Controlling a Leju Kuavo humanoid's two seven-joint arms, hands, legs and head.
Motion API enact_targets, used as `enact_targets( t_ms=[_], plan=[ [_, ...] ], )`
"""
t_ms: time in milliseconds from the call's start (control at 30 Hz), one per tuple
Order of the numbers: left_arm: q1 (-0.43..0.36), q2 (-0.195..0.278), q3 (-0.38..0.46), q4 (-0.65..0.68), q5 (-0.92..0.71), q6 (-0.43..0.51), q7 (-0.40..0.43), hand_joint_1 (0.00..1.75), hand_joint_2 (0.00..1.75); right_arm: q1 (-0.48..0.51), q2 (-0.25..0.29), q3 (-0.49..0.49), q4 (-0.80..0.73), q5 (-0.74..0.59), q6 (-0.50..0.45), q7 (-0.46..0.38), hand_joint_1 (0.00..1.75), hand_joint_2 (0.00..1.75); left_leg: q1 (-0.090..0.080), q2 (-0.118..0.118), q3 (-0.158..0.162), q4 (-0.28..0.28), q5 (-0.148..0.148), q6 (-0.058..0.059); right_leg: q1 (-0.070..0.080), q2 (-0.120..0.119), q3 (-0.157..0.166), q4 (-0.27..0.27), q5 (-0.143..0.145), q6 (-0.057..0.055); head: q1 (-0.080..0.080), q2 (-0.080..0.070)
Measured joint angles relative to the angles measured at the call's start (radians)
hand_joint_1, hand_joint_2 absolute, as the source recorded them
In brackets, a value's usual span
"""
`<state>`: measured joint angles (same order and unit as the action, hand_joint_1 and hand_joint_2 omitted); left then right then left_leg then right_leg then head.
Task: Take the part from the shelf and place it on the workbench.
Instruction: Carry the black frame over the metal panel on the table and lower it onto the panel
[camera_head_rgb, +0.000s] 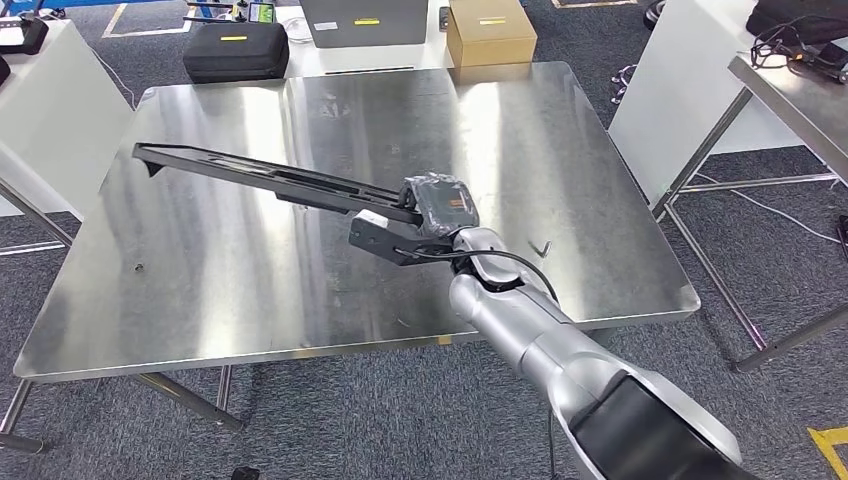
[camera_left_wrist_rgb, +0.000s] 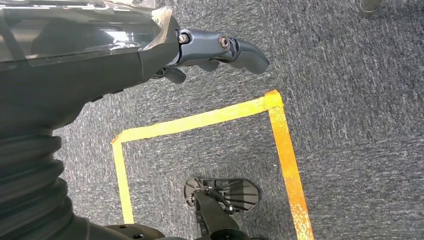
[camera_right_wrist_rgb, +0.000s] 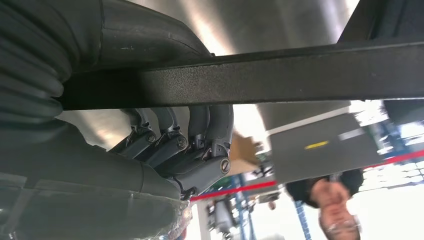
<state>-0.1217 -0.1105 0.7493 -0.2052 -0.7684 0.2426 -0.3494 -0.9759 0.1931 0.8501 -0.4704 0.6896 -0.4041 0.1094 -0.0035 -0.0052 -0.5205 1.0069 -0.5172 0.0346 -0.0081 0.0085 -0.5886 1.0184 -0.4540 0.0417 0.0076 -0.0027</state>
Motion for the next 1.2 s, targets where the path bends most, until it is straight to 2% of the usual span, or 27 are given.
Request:
enact_targets(
  t_ms=[200,467,600,767,900,1200],
  plan=[
    [0.003,0.000,-0.009,0.000,0.005,0.005,0.000,0.00,1.75,-0.007,-0.022,-0.023,0.042,0.034,-0.015,0.011,1.75,1.75,0.000,0.000,0.000,0.000,0.000,0.000,-0.001,0.000,0.000,0.000,0.000,0.000,0.000,0.000],
    [0.004,0.001,-0.013,0.000,0.007,0.016,-0.006,0.00,1.75,-0.005,-0.023,-0.026,0.071,0.099,-0.015,-0.008,1.75,1.75,0.000,0.000,-0.001,0.000,0.000,0.000,-0.001,0.000,-0.001,0.000,0.000,0.000,0.000,0.000],
    [0.005,0.002,-0.019,0.000,0.008,0.018,-0.013,0.00,1.75,0.003,-0.013,-0.023,0.077,0.139,-0.015,-0.047,0.00,0.00,0.000,0.000,-0.002,0.000,0.000,0.000,-0.001,0.000,-0.001,0.000,0.000,0.000,0.000,0.000],
    [0.005,0.005,-0.030,0.000,0.013,0.019,-0.014,0.00,1.75,0.011,0.008,-0.014,0.078,0.181,-0.017,-0.073,0.00,0.00,0.000,0.000,-0.002,0.000,0.000,0.000,-0.001,0.000,-0.001,-0.001,0.000,0.000,0.000,0.000],
    [0.008,0.008,-0.034,0.000,0.023,0.018,-0.014,0.00,0.00,0.012,0.020,-0.005,0.078,0.200,-0.016,-0.079,0.00,0.00,0.000,0.000,-0.002,0.000,0.000,0.000,-0.001,0.000,-0.001,-0.001,0.000,0.000,0.000,0.000],
    [0.022,0.011,-0.035,0.000,0.042,0.020,-0.022,0.00,0.00,0.012,0.045,0.005,0.078,0.215,-0.015,-0.096,0.00,0.00,0.000,0.000,-0.002,0.000,0.000,0.000,-0.001,0.000,-0.001,-0.002,0.000,0.000,0.000,0.000]
  ],
)
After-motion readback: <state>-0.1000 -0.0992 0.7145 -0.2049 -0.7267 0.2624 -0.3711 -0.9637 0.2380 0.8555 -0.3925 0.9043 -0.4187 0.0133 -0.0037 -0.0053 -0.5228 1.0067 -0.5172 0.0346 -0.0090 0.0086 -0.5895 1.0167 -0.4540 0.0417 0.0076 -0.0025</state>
